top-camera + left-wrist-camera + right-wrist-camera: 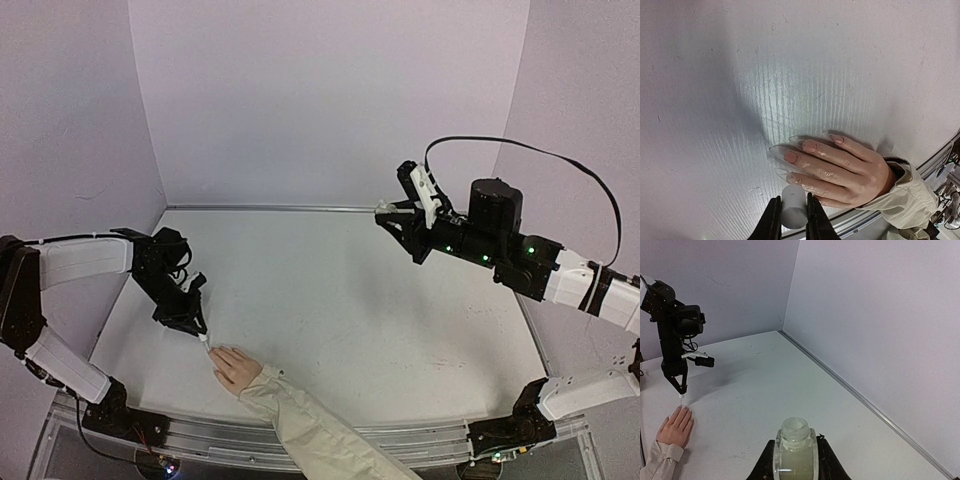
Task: Paint the nails
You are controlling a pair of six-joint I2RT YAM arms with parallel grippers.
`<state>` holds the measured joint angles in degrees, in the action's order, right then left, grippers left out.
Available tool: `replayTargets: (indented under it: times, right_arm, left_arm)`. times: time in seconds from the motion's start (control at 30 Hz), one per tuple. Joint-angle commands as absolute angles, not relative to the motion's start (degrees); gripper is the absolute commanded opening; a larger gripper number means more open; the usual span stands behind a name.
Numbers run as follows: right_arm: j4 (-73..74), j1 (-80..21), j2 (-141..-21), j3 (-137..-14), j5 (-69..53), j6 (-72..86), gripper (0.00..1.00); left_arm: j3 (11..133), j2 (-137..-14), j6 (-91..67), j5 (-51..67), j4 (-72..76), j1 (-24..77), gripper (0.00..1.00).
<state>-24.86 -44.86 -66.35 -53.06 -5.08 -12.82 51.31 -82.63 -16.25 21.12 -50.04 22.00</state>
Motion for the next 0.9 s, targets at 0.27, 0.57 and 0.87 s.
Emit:
replayTargets:
  times: [0.27,0.57,0.87]
  right_arm:
    - [-27.79,-44.82,-64.53,-53.44,-4.87,-12.68,0.0]
    - [-27.69,-44.87,-64.42,-53.27,-4.57,-12.74,0.0]
    - [-27.71,-44.82,-64.42,-53.35,-4.59,-12.65,0.0]
  left_arm:
    - [52.67,-84.31,-15.02,20.14,-48.71,22.24,0.0]
    - [52.53,-84.57,-15.29,18.22,-49.2,22.24,0.0]
    - [52.86,-85.03,-14.69,17.47,-48.94,22.25,0.0]
